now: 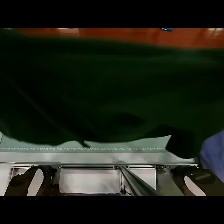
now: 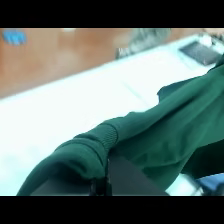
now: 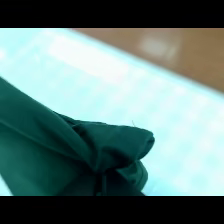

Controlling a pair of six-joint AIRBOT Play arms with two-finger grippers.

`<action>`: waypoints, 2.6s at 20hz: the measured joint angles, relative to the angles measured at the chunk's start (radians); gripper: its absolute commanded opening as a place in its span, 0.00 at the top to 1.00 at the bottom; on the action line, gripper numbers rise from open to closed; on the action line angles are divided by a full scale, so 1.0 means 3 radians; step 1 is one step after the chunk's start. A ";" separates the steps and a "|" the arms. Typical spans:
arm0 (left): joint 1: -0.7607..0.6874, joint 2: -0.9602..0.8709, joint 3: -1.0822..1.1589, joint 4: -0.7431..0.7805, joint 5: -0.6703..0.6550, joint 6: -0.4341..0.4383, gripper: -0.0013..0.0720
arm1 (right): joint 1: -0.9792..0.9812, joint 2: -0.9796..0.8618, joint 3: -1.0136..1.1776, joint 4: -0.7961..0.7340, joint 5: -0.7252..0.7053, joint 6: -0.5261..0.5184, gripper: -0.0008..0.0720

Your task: Fold the shirts.

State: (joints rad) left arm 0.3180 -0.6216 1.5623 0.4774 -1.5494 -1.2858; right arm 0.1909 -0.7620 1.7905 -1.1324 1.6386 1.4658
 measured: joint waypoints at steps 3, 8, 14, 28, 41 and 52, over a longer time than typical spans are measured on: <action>-0.0003 0.0137 -0.0696 0.0177 -0.0084 -0.0019 0.95 | 0.0000 -0.0009 -0.0688 0.0139 -0.0134 -0.0062 0.96; -0.0113 -0.0042 -0.2111 0.0319 0.0633 0.0108 0.95 | -0.0008 -0.0530 -0.1647 0.0221 -0.0788 -0.0247 0.96; -0.0473 -0.1124 -0.2590 0.0352 0.2286 0.0258 0.95 | -0.0193 -0.1953 -0.1368 0.0451 -0.1492 -0.0359 0.96; 0.0158 -0.2469 -0.1728 0.0734 0.1442 0.0155 0.29 | -0.1307 -0.2494 -0.0880 0.0258 -0.0856 0.0039 0.43; 0.0674 -0.2416 -0.2687 0.1029 0.1307 -0.0020 0.29 | -0.2192 -0.0420 -0.4217 0.0924 -0.1396 -0.0710 0.43; 0.0264 -0.2805 -0.2646 0.1074 0.1475 0.0015 0.95 | -0.2211 -0.0319 -0.4353 0.0935 -0.1347 -0.0785 0.43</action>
State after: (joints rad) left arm 0.3973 -1.4631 0.7685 0.7998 -1.1069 -1.2812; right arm -0.4725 -0.8577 0.4847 -0.8520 1.2346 1.2304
